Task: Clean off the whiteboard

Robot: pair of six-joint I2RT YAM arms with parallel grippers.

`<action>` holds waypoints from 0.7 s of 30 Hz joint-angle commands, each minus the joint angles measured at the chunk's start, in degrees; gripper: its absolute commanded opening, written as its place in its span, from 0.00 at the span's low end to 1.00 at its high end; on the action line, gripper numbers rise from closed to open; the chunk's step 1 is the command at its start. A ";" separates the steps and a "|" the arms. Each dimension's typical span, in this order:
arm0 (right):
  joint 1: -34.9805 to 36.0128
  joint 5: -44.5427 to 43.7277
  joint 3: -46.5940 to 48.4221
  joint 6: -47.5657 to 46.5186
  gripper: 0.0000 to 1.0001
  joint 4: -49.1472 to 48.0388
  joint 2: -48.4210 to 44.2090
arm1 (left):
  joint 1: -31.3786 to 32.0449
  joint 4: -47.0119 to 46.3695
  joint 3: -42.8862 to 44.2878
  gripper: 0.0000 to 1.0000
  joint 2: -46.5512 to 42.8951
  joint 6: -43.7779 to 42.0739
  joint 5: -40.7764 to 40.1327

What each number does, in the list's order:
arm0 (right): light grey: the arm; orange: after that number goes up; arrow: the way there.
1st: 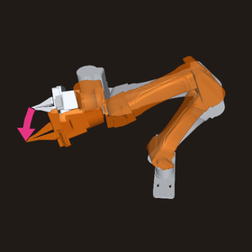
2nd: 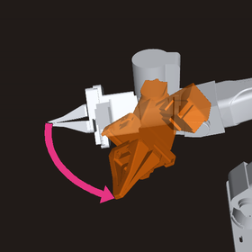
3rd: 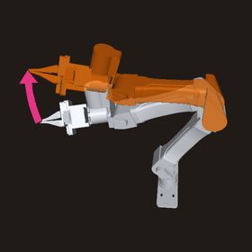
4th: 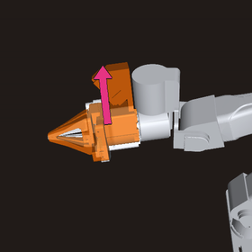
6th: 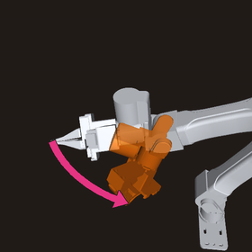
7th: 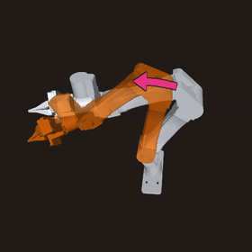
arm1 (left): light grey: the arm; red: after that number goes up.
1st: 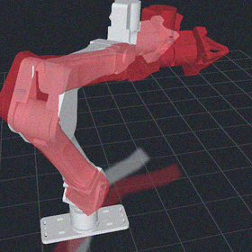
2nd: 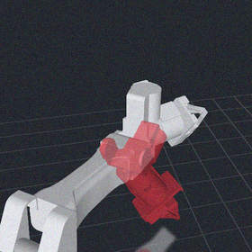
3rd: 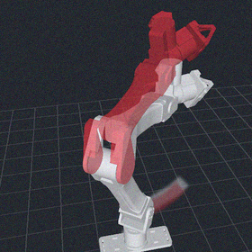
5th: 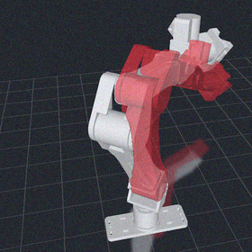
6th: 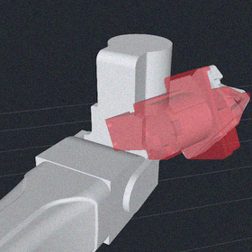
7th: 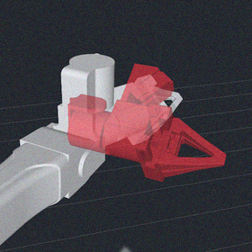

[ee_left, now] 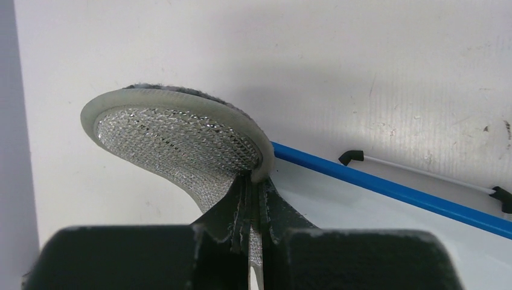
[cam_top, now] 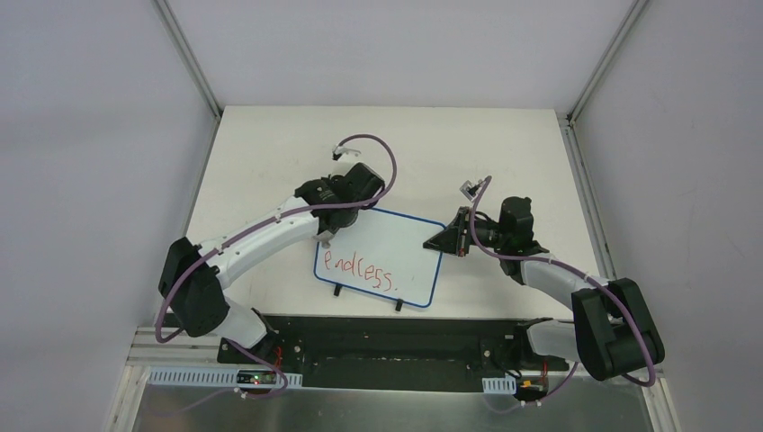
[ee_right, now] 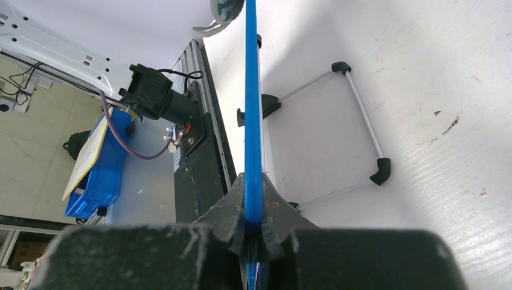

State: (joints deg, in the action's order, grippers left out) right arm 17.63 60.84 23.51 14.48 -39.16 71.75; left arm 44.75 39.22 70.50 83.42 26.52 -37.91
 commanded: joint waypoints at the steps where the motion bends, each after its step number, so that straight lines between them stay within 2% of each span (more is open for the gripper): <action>1: 0.33 3.06 -0.21 -4.33 0.00 -2.16 -1.08 | 3.56 1.92 3.96 0.00 4.27 -0.68 -2.61; 7: 0.31 2.88 -0.30 -4.34 0.00 -2.15 -1.13 | 12.71 1.92 7.54 0.00 8.38 0.50 -0.51; 11: 0.36 2.82 -0.30 -4.40 0.00 -2.15 -1.08 | 13.57 1.78 5.92 0.00 8.33 1.40 -1.75; 14: 0.38 2.71 -0.30 -4.37 0.00 -2.15 -1.16 | 11.71 1.21 2.12 0.00 5.88 0.81 -4.52; 21: 0.51 2.62 -0.35 -4.55 0.00 -2.15 -1.40 | -0.77 3.10 -3.90 0.00 0.00 3.61 -4.07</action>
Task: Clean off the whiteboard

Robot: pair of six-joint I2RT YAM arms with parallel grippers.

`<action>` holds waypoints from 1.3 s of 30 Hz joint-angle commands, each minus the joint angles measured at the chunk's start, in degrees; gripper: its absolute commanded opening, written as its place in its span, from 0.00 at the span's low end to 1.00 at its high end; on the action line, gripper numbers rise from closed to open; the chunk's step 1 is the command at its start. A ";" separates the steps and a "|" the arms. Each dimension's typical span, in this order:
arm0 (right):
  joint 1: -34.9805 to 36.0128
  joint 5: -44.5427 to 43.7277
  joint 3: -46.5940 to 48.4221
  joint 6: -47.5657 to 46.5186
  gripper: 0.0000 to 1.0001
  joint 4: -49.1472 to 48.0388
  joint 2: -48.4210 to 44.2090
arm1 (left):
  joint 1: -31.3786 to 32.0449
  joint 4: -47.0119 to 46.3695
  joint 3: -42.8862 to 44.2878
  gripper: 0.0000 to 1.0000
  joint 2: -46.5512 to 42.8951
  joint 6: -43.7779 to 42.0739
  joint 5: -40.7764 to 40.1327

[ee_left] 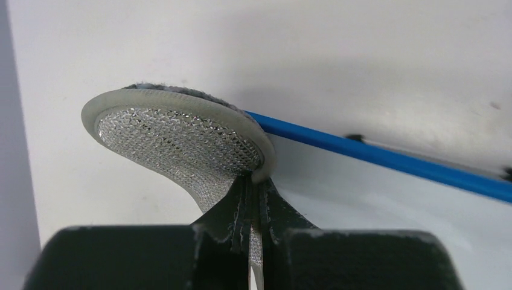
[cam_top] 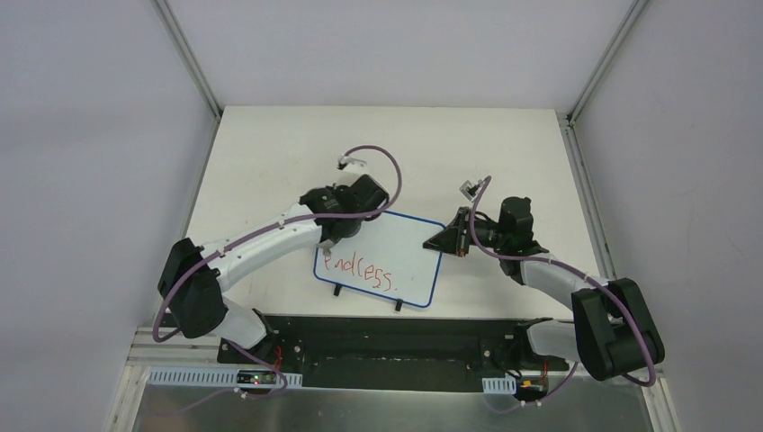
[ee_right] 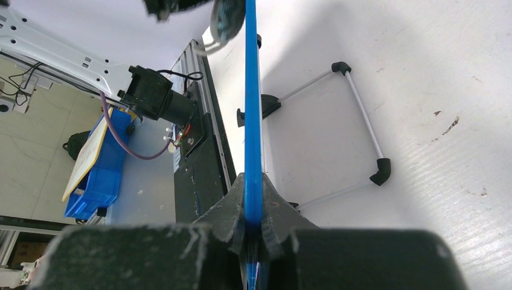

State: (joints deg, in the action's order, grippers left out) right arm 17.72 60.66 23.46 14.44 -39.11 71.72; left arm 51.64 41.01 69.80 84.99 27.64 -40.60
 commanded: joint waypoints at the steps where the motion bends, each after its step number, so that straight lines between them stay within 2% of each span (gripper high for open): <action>1: 0.40 2.75 -0.27 -4.41 0.00 -2.20 -1.26 | -8.37 1.88 -3.02 0.00 -1.66 2.74 -2.16; 5: 0.56 2.72 -0.25 -4.46 0.00 -2.20 -1.06 | -9.19 4.27 -2.62 0.00 -1.58 4.60 -3.75; 11: 0.57 2.80 -0.26 -4.51 0.00 -2.20 -0.97 | -7.14 3.25 -4.10 0.00 -2.55 6.81 0.83; 14: 0.55 2.66 -0.24 -4.51 0.00 -2.20 -0.95 | -3.13 4.80 -3.00 0.00 -3.30 9.93 -3.78; 20: 0.57 2.45 -0.22 -4.50 0.00 -2.20 -0.70 | -1.05 8.59 -2.70 0.00 -8.53 18.45 -10.57; 22: 0.61 2.44 -0.17 -4.50 0.00 -2.20 -0.71 | -0.99 4.60 -4.56 0.00 -10.46 17.24 -10.29; 26: 0.73 2.57 -0.26 -4.45 0.00 -2.20 -0.77 | -1.01 -3.81 -5.06 0.00 -9.90 8.88 -5.10; 32: 0.91 2.70 -0.26 -4.46 0.00 -2.11 -0.80 | -1.31 -0.52 1.71 0.00 -2.78 5.54 -4.12; 39: 1.10 2.71 -0.35 -4.51 0.00 -2.06 -0.95 | -1.73 0.28 -2.97 0.00 -0.32 10.20 0.02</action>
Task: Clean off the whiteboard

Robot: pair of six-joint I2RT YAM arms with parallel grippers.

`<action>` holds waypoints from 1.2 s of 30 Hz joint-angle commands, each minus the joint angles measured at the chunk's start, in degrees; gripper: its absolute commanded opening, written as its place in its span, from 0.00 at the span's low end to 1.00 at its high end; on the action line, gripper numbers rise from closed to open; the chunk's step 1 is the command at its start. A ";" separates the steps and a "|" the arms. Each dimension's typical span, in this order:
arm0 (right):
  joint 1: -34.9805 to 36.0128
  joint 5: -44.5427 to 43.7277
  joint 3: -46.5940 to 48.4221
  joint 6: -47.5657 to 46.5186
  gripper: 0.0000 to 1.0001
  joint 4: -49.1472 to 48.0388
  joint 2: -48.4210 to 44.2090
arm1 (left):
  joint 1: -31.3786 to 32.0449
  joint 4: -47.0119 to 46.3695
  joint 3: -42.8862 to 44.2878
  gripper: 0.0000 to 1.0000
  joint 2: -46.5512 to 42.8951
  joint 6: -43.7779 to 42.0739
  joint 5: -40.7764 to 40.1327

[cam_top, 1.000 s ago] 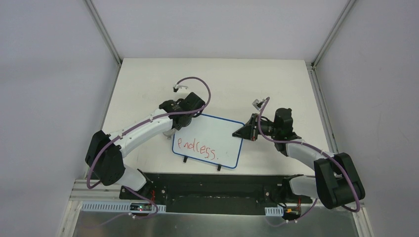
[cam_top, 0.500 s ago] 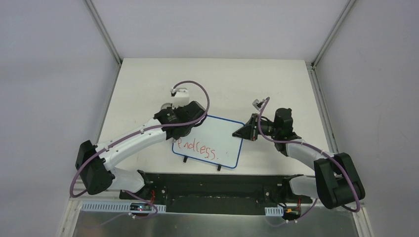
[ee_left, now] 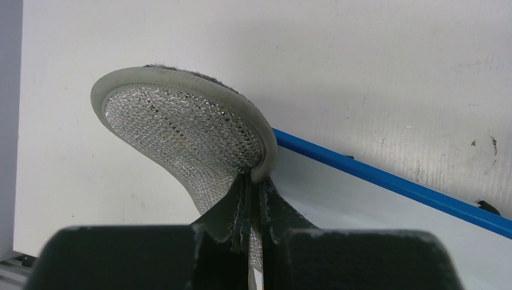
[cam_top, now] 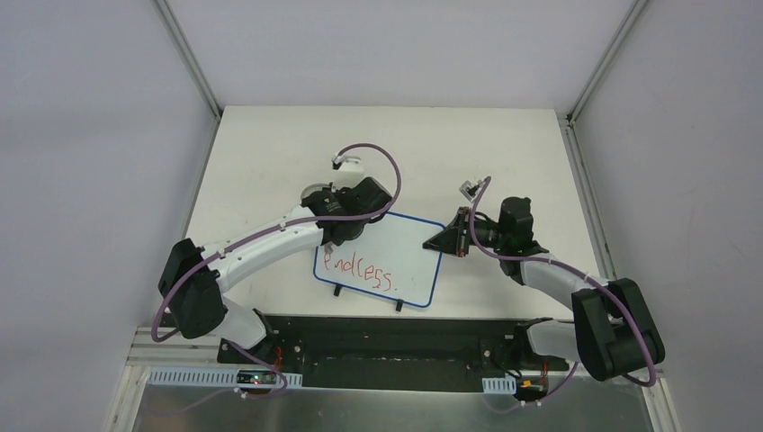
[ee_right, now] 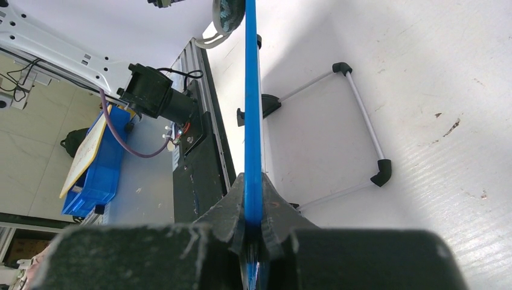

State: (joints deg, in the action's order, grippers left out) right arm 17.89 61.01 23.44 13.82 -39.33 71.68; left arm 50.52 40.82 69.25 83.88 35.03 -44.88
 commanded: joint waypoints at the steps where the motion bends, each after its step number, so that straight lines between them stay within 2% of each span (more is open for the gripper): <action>1: 0.92 2.43 -0.33 -3.87 0.00 -1.82 -0.93 | -0.60 1.12 -3.97 0.00 0.70 4.50 4.36; 6: 1.08 2.44 -0.32 -3.90 0.00 -1.81 -1.02 | -0.55 2.66 -13.44 0.00 -3.27 14.05 4.69; 10: 1.16 2.44 -0.32 -3.85 0.00 -1.80 -1.03 | -0.51 0.12 -15.40 0.00 -4.99 12.68 5.47; 13: 1.27 2.38 -0.33 -3.99 0.00 -1.80 -1.02 | -0.62 0.18 -11.35 0.00 -3.67 9.85 4.59; 22: 1.22 2.18 -0.30 -4.03 0.00 -1.63 -1.09 | -0.97 0.76 8.54 0.00 4.40 0.54 2.95; 26: 1.29 1.96 -0.37 -4.28 0.00 -1.22 -1.42 | -1.82 0.85 12.37 0.00 6.19 -0.73 3.80; 32: 1.34 1.58 -0.28 -4.52 0.00 -0.83 -1.30 | -2.11 0.11 7.03 0.00 4.85 1.03 4.65; 36: 1.43 1.31 -0.33 -4.50 0.00 -0.83 -1.32 | -2.80 -0.01 -3.50 0.00 -0.83 5.57 6.49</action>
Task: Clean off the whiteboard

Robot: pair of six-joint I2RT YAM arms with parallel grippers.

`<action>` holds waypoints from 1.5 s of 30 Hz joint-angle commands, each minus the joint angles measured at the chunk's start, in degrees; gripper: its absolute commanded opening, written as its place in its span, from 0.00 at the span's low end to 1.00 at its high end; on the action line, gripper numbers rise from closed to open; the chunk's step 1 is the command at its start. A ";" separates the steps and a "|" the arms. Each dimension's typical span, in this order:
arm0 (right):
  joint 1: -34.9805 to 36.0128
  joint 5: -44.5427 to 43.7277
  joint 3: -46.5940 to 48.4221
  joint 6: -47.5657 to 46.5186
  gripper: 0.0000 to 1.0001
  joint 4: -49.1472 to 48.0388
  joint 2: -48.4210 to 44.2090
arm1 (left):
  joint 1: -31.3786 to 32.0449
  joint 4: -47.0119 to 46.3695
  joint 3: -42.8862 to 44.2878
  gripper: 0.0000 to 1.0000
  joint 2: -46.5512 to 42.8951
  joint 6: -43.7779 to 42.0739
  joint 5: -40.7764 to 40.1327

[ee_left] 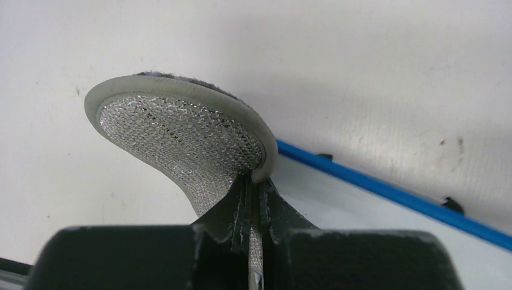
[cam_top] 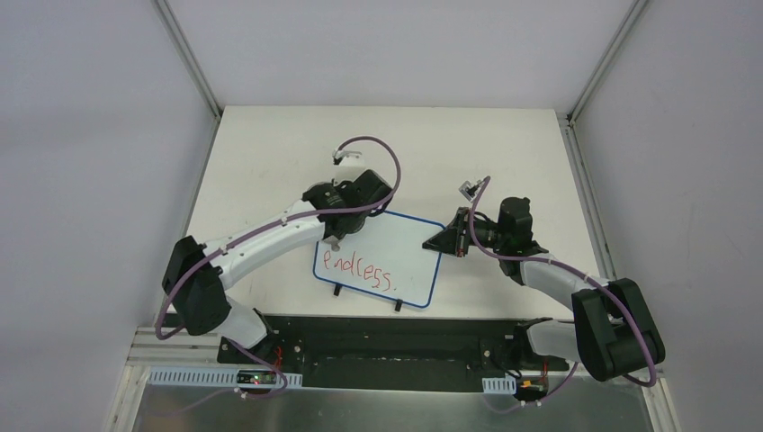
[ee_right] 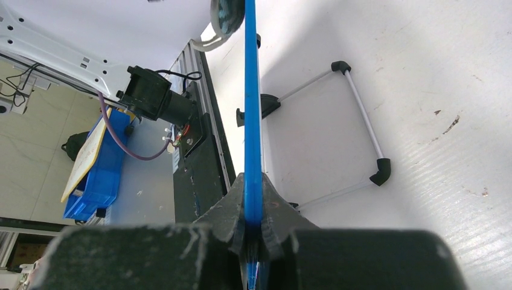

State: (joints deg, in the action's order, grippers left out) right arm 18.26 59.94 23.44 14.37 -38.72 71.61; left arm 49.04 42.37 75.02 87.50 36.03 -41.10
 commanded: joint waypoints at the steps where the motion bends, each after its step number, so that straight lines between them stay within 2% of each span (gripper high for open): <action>1: 1.14 2.31 -0.33 -5.04 0.00 -1.40 -1.30 | -1.59 -2.06 -12.29 0.00 -6.24 5.72 3.47; 5: 1.16 1.30 -0.41 -5.14 0.00 -1.19 -1.38 | -1.84 -3.98 -21.45 0.00 -11.61 8.43 6.80; 9: 1.48 1.10 -0.37 -5.23 0.00 -1.10 -1.39 | -1.72 -10.41 -28.56 0.00 -16.08 9.85 14.52; 13: 1.60 0.66 -0.53 -5.30 0.00 -0.84 -1.68 | -1.06 -15.18 -31.16 0.00 -18.87 11.44 16.69; 19: 1.59 0.41 -0.72 -5.62 0.00 -0.50 -2.27 | 2.98 -16.95 -25.46 0.00 -11.75 11.55 20.00; 23: 1.60 0.50 -0.62 -5.67 0.00 -0.41 -2.10 | 9.47 -17.48 -18.52 0.00 -4.74 12.02 19.50; 29: 1.69 0.57 -0.59 -5.67 0.00 -0.39 -1.50 | 18.59 -12.89 -6.15 0.00 4.38 10.71 15.36; 33: 1.66 0.54 -0.58 -5.63 0.00 -0.30 -1.47 | 17.32 -13.44 -9.33 0.00 3.79 12.27 15.00; 36: 1.77 0.45 -0.52 -5.67 0.00 -0.30 -1.40 | 14.12 -13.31 -14.16 0.00 0.57 12.85 14.34; 45: 1.93 0.28 -0.49 -5.76 0.00 -0.30 -1.25 | -1.39 -12.64 -30.55 0.00 -15.28 11.44 12.31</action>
State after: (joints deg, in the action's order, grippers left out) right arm 19.79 57.82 23.38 12.71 -38.22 70.85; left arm 55.99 31.40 51.40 76.03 48.03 -19.94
